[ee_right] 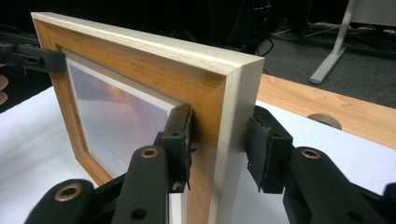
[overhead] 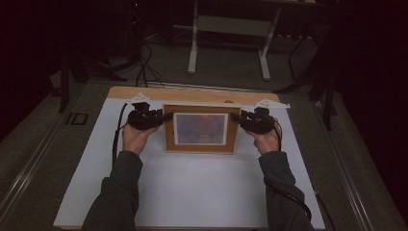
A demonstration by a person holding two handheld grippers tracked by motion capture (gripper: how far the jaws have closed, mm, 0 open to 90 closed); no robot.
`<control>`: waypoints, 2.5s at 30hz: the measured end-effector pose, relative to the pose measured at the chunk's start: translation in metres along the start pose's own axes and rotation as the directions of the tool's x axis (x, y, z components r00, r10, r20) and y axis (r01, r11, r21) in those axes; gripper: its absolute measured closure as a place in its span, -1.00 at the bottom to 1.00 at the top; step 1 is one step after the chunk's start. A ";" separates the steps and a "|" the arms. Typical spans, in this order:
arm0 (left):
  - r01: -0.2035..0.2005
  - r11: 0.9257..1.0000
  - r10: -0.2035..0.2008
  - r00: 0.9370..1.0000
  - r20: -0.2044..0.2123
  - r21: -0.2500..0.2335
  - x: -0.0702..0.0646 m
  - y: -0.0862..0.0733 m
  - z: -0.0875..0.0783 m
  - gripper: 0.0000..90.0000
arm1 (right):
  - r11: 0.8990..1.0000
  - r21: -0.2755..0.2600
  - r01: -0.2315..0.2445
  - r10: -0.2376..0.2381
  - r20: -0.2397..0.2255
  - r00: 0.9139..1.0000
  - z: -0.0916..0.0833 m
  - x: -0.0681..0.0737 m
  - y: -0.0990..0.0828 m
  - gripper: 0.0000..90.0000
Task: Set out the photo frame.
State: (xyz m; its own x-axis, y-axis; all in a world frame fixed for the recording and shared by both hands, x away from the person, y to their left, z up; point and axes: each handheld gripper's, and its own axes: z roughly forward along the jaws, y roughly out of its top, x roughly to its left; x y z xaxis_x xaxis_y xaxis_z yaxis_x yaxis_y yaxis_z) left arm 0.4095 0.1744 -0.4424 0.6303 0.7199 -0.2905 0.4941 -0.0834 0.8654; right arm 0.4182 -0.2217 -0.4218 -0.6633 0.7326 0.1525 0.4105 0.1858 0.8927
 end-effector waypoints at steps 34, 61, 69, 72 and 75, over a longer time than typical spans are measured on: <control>0.027 1.000 -0.028 1.000 -0.010 -0.004 -0.002 0.001 0.000 0.39 | 1.000 -0.016 -0.015 0.016 0.011 1.000 0.004 -0.002 -0.003 0.39; 0.145 0.987 -0.149 0.987 0.060 0.070 -0.010 -0.003 -0.009 0.38 | 0.997 0.050 -0.051 0.052 -0.014 0.999 -0.012 0.004 -0.008 0.39; 0.157 0.983 -0.164 0.984 0.074 0.096 -0.009 -0.004 -0.014 0.38 | 0.996 0.076 -0.053 0.054 -0.022 0.998 -0.014 0.009 -0.007 0.39; 0.158 0.983 -0.166 0.983 0.080 0.096 -0.008 -0.004 -0.015 0.37 | 0.995 0.082 -0.048 0.051 -0.025 0.998 -0.015 0.011 -0.007 0.40; 0.162 0.982 -0.170 0.982 0.083 0.096 -0.008 -0.004 -0.015 0.37 | 0.996 0.080 -0.045 0.048 -0.036 0.998 -0.015 0.009 -0.008 0.40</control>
State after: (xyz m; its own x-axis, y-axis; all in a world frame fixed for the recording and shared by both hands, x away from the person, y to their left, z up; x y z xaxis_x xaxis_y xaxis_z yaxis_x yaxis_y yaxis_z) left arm 0.3935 0.1795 -0.4376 0.5847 0.6637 -0.4665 0.6451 -0.0316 0.7635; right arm 0.3996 -0.2263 -0.4210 -0.6651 0.7166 0.2103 0.4885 0.2044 0.8483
